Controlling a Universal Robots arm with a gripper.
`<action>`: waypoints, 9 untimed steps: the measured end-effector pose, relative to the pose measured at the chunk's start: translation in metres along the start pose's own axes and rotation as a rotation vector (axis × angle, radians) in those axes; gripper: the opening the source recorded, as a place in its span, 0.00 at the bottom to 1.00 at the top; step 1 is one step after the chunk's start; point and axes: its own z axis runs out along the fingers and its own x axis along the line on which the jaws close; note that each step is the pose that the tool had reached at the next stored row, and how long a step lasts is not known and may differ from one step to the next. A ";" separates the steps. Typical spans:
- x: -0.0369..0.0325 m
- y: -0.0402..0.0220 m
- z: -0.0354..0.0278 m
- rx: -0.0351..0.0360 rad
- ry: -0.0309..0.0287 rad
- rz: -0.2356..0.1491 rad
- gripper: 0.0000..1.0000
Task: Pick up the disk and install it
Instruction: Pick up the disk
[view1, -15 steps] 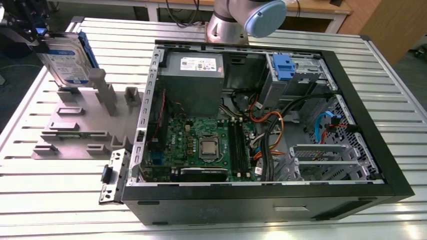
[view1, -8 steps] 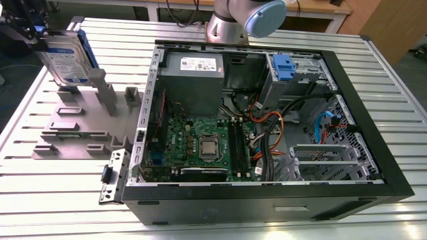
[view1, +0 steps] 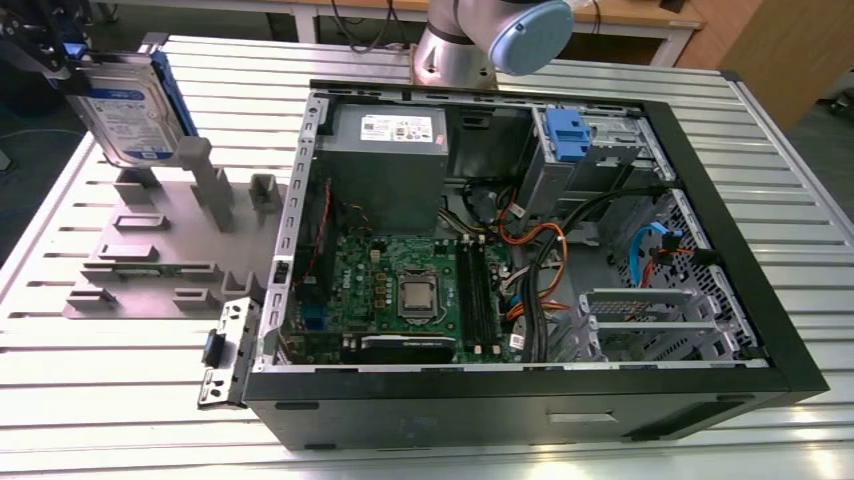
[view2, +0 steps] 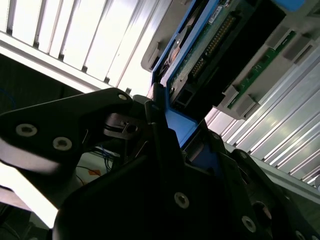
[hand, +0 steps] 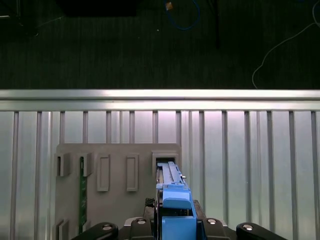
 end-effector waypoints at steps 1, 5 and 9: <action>0.0000 0.0001 -0.0014 0.0001 0.0000 0.000 0.36; -0.0001 0.0001 -0.0039 0.0009 0.0000 0.000 0.36; -0.0001 0.0001 -0.0042 0.0007 0.0000 0.000 0.36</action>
